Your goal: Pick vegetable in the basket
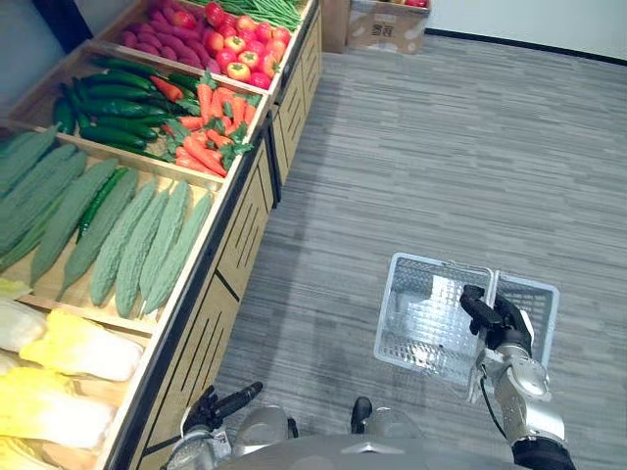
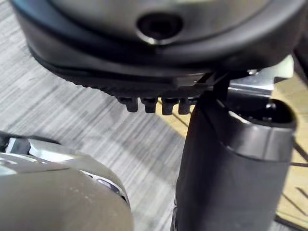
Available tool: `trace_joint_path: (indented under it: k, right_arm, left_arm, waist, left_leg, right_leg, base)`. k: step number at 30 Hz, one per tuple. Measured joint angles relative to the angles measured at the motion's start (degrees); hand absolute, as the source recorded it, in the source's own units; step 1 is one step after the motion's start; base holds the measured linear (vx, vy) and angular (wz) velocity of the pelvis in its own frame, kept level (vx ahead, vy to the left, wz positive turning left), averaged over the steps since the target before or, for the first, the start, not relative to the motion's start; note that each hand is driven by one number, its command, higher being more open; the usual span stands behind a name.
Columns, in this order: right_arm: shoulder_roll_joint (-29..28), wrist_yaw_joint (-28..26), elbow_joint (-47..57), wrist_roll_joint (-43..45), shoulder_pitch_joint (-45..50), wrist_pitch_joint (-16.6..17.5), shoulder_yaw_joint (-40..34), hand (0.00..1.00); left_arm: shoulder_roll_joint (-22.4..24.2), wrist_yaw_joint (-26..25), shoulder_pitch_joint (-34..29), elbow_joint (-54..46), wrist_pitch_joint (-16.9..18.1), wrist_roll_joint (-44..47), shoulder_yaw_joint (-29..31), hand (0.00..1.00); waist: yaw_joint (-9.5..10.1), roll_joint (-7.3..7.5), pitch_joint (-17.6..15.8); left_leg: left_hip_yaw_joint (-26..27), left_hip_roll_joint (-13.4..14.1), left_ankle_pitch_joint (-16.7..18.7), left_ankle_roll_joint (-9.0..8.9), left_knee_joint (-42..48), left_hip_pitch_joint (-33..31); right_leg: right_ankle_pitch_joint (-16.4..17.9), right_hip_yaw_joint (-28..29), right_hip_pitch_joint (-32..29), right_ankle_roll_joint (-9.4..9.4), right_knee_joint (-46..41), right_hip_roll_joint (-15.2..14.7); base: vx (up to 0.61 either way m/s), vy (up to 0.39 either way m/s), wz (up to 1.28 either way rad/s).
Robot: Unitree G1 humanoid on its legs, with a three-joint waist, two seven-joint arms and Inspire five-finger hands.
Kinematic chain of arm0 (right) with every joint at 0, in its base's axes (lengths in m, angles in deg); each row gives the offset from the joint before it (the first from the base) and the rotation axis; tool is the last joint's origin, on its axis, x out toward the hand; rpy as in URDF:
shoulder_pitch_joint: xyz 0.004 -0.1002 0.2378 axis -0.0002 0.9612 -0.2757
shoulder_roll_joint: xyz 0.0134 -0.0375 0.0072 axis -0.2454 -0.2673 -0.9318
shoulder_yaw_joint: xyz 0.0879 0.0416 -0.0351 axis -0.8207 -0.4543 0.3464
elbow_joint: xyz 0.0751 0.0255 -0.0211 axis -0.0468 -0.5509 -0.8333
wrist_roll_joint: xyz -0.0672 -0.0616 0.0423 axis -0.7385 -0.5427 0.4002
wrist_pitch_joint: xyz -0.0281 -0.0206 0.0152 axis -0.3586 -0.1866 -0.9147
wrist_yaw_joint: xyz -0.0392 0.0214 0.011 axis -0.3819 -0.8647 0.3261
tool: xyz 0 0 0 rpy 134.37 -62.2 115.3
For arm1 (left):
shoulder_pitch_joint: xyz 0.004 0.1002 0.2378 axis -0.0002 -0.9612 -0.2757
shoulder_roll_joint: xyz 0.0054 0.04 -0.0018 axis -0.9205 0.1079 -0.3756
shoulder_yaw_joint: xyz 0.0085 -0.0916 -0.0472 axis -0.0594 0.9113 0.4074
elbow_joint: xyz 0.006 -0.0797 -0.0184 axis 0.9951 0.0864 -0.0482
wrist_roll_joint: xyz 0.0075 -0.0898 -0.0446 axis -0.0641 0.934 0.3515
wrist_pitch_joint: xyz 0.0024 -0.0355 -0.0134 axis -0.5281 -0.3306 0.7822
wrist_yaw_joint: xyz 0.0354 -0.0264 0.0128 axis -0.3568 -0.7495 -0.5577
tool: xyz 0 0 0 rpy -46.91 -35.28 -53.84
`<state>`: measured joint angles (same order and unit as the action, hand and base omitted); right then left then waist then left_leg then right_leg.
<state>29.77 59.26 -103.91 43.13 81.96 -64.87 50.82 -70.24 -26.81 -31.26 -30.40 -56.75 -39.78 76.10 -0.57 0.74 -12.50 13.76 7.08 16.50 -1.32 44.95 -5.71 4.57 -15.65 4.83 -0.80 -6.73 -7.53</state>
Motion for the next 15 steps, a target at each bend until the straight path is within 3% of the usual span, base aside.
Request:
trace_joint_path:
  k: [1, 3, 4, 5, 6, 8, 10, 15]
  right_arm:
    - [-0.2, 0.3, -0.1, 0.0, -0.2, 0.0, -1.0, 0.0]
    - [-0.5, 0.8, -0.1, -0.1, -0.2, 0.0, -1.8, 0.0]
    - [-0.2, 0.9, -0.1, 0.0, -0.2, 0.0, -1.9, 0.0]
    - [-0.1, 0.9, -0.6, -0.1, -0.6, 0.1, -1.9, 0.0]
    - [-1.5, 0.9, -1.0, -0.1, -0.5, -0.1, -0.9, 0.0]
    - [-3.0, -0.1, -0.7, -0.1, -0.9, 0.0, 0.2, 0.0]
    - [-3.1, -0.4, -0.7, -0.2, -1.8, 0.0, 1.3, 0.0]
    - [-3.1, -0.7, -0.8, -0.6, -3.0, 0.0, 2.3, 0.0]
  left_arm:
    - [0.0, 0.2, 0.0, -0.5, 0.1, 0.1, 0.1, 1.0]
    - [-0.2, 0.2, -0.4, -0.5, 0.3, 0.0, 0.0, 1.0]
    - [0.0, 0.1, -1.0, -0.5, 0.4, -0.4, -0.1, 1.0]
    - [0.9, 0.4, -1.7, -0.1, 0.3, 0.0, -0.1, 1.0]
    - [0.3, 3.0, -1.4, 0.0, -1.3, 2.1, 1.0, 1.0]
    - [-0.8, 3.8, -1.3, -0.4, -1.6, 2.9, 1.2, 1.0]
    - [-1.0, 4.0, -1.2, -0.2, -1.7, 3.4, 1.1, 1.0]
    - [-0.7, 2.5, -1.2, 1.0, -1.6, 3.2, 1.1, 1.0]
  waist:
    - [0.3, 0.21, -0.2]
    - [0.34, 0.38, -0.3]
    - [0.26, -0.25, -0.1]
    - [0.42, -1.63, 0.1]
    - [1.34, 0.34, 0.1]
    - [2.14, 2.12, -0.2]
    - [2.35, 2.19, -0.1]
    - [2.48, 1.67, 0.3]
  left_leg:
    - [1.1, 1.5, 2.0, -1.51, -4.5, -2.0]
    - [1.1, 1.5, -0.2, -2.49, -15.7, -4.5]
    - [0.5, 1.5, -5.1, -2.92, -22.8, -4.9]
    - [-0.4, 1.9, -13.7, -1.59, -27.8, -5.0]
    - [-0.1, 0.1, -13.9, -1.76, -28.3, -4.9]
    - [-0.1, -1.2, -14.1, -1.3, -29.0, -5.3]
    - [-0.2, -1.6, -14.2, -0.95, -29.1, -5.3]
    - [1.3, -1.7, -16.1, -1.25, -34.4, -1.5]
  right_leg:
    - [0.0, -0.6, 0.7, -0.01, -0.2, -1.4]
    - [0.7, -2.6, 2.2, -1.34, -0.8, -3.9]
    - [2.0, -3.4, 2.7, -3.45, -1.5, -4.5]
    - [4.5, -3.1, 3.8, -6.91, -1.5, -4.4]
    - [4.9, -2.9, 4.2, -7.1, -0.4, -5.8]
    - [4.8, -2.8, 3.9, -7.15, 0.6, -6.6]
    - [4.0, -2.8, 4.3, -8.27, 0.9, -6.7]
    - [2.8, -1.0, 4.2, -8.86, 0.9, -6.5]
  base:
    - [0.16, 0.125, 0.49]
    - [0.17, 0.188, 0.49]
    - [0.17, 0.26, 0.26]
    - [0.18, 0.268, 0.2]
    - [0.16, 0.218, 0.1]
    - [0.13, 0.115, 0.15]
    - [0.07, 0.037, 0.11]
    - [0.03, -0.026, -0.2]
